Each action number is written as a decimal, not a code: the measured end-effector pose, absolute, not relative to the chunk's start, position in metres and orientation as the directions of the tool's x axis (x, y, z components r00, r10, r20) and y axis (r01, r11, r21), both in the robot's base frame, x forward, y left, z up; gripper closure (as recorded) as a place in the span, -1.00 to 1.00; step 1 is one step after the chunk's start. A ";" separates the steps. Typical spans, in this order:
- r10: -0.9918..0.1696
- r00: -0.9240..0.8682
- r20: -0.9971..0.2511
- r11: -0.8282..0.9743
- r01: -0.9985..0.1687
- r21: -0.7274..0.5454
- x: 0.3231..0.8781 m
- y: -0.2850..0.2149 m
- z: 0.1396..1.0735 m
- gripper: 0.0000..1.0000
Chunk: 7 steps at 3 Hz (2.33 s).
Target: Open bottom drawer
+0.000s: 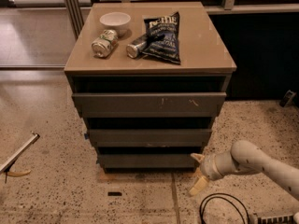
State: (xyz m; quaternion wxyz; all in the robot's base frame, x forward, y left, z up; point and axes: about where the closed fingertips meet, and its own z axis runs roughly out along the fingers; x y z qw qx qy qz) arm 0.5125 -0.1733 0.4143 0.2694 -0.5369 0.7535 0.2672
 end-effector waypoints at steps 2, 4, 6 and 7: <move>-0.521 -0.224 -0.824 0.186 -0.972 0.147 0.516 -0.151 0.345 -1.00; -0.496 -0.232 -0.837 0.177 -0.970 0.164 0.516 -0.141 0.327 -1.00; -0.405 -0.250 -0.879 0.194 -0.964 0.184 0.538 -0.091 0.273 -1.00; -0.360 -0.225 -0.906 0.220 -0.964 0.152 0.569 -0.064 0.268 -1.00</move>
Offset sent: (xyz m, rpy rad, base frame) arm 0.0107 0.0175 -0.0286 0.1520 -0.0312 0.0611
